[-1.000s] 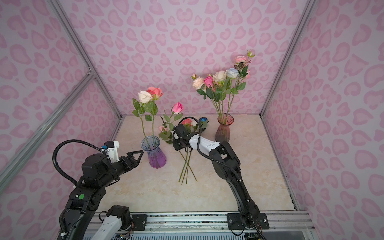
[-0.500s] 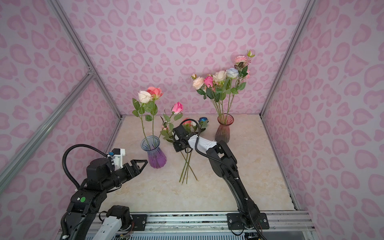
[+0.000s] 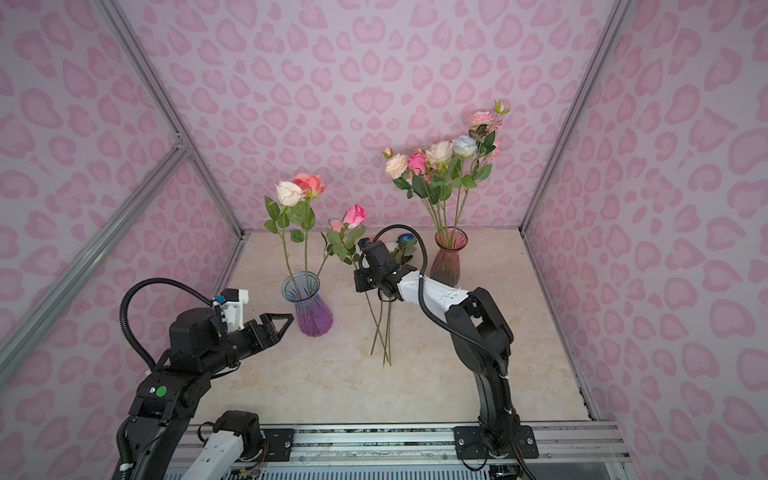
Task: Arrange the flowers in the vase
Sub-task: 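Lift the light pink rose up out of the bunch with the right gripper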
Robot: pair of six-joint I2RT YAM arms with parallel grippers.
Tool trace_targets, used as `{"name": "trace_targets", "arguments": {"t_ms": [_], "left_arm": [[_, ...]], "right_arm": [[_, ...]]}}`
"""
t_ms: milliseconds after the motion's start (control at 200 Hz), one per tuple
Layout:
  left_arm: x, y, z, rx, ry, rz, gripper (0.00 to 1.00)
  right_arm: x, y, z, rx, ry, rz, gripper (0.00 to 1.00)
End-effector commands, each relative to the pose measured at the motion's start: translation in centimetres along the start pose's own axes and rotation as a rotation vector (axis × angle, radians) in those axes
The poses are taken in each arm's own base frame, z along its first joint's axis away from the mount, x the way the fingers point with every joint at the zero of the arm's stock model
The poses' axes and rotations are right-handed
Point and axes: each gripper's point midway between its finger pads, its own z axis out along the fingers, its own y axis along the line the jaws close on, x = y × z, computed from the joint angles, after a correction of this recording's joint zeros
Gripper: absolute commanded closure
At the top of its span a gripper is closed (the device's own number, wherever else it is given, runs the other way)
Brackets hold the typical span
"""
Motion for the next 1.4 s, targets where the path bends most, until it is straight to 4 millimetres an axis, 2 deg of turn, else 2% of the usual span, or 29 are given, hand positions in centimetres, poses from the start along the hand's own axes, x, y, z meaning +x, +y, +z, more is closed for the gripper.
{"name": "trace_targets", "arguments": {"t_ms": [0,300,415,605,765,900,985,1075,1240,1395], "left_arm": [[-0.7,-0.4,-0.2,0.008,-0.026,0.026,0.17],[-1.3,-0.8,0.1,0.018,-0.035,0.024,0.17],[-1.7,-0.7,-0.1,0.007,-0.055,0.024,0.17],[-2.2,-0.2,-0.5,-0.016,-0.107,0.011,0.17],[-2.4,0.2,-0.6,-0.029,-0.138,0.007,0.17],[-3.2,0.8,-0.7,-0.065,-0.177,-0.006,0.18],[-3.8,3.1,-1.5,-0.183,-0.251,-0.068,0.18],[-4.0,4.9,-2.4,-0.265,-0.314,-0.110,0.15],[-3.5,5.6,-2.9,-0.270,-0.350,-0.136,0.13],[-2.6,6.1,-2.7,-0.263,-0.341,-0.152,0.13]], "right_arm": [[-0.6,0.9,-1.4,-0.055,-0.049,0.061,0.99],[-1.2,3.0,-7.2,-0.128,-0.147,0.157,0.98],[-1.4,2.7,-9.9,-0.128,-0.206,0.213,0.98],[-0.6,1.1,-14.6,-0.067,-0.298,0.274,0.98],[-1.1,0.7,-20.3,0.006,-0.416,0.236,0.98],[-3.2,1.1,-25.6,0.052,-0.550,0.200,0.98],[-5.1,2.7,-28.8,0.046,-0.662,0.138,0.97],[-7.1,5.7,-30.9,0.002,-0.753,0.065,0.98],[-10.2,12.4,-33.3,-0.078,-0.893,-0.095,0.98],[-12.7,17.7,-34.0,-0.175,-1.017,-0.196,0.98]]}}
